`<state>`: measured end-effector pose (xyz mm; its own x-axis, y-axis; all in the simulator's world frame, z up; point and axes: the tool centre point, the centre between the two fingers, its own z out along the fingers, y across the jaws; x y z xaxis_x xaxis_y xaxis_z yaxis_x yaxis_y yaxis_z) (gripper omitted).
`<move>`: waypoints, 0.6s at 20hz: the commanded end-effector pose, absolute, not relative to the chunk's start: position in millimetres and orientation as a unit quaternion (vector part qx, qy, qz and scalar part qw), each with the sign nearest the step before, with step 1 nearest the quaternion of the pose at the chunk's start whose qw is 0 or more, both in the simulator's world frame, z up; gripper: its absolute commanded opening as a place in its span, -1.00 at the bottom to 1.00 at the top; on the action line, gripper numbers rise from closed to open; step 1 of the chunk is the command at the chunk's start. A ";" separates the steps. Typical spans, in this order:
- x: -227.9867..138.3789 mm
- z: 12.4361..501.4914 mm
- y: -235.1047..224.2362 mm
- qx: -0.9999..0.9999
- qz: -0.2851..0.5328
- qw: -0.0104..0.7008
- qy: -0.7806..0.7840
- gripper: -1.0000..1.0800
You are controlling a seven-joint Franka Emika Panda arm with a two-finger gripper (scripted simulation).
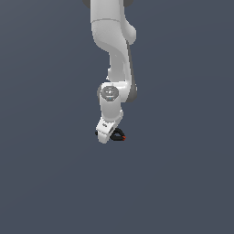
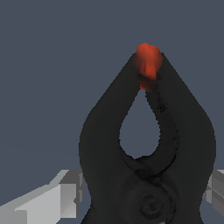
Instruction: Pick up the object and move it to a goal position.
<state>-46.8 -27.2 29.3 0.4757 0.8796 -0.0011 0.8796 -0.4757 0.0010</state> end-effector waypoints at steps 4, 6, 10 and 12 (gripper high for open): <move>-69.4 43.0 3.8 0.859 0.000 0.001 0.513 -1.00; -81.1 49.3 19.5 0.859 0.000 0.001 0.513 -1.00; -103.6 61.9 50.0 0.859 0.000 0.001 0.513 -1.00; -113.5 67.8 63.7 0.859 0.000 0.001 0.513 -1.00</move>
<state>-105.9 53.2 62.6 0.4737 0.8807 -0.0020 0.8807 -0.4737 0.0000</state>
